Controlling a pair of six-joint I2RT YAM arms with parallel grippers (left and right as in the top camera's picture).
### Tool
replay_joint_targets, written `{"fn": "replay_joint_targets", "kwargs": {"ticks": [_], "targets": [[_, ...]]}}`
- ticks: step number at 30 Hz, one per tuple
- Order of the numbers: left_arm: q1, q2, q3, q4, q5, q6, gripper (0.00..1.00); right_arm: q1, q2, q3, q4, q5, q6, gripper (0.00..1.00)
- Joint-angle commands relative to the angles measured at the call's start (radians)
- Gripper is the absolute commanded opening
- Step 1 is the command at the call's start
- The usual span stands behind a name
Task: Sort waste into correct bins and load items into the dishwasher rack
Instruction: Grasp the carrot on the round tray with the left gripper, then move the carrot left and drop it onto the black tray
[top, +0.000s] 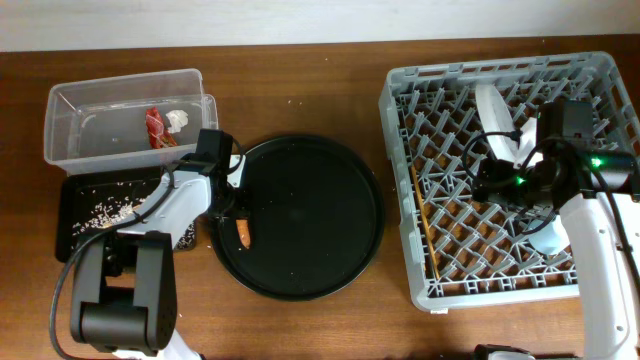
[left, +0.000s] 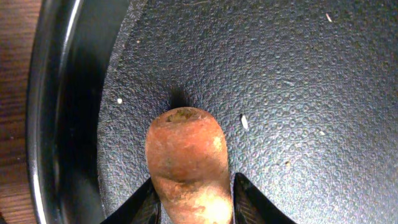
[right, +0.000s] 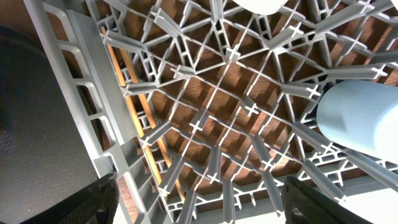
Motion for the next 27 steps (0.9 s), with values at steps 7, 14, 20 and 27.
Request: {"fn": "replay_joint_targets", "kwargs": {"ticks": [7, 14, 20, 27], "targets": [[-0.007, 0.028, 0.029, -0.076, 0.043, -0.002, 0.31, -0.006, 0.005, -0.007, 0.003, -0.009, -0.010, 0.83], [0.046, -0.232, 0.143, -0.253, -0.002, -0.003, 0.27, -0.006, 0.005, -0.007, 0.003, -0.009, -0.010, 0.83], [0.355, -0.372, 0.137, -0.284, -0.117, -0.147, 0.26, -0.006, 0.005, -0.007, 0.003, -0.008, -0.010, 0.83], [0.612, -0.249, 0.031, -0.050, -0.114, -0.261, 0.26, -0.006, 0.005, -0.007, 0.003, -0.009, -0.010, 0.83]]}}
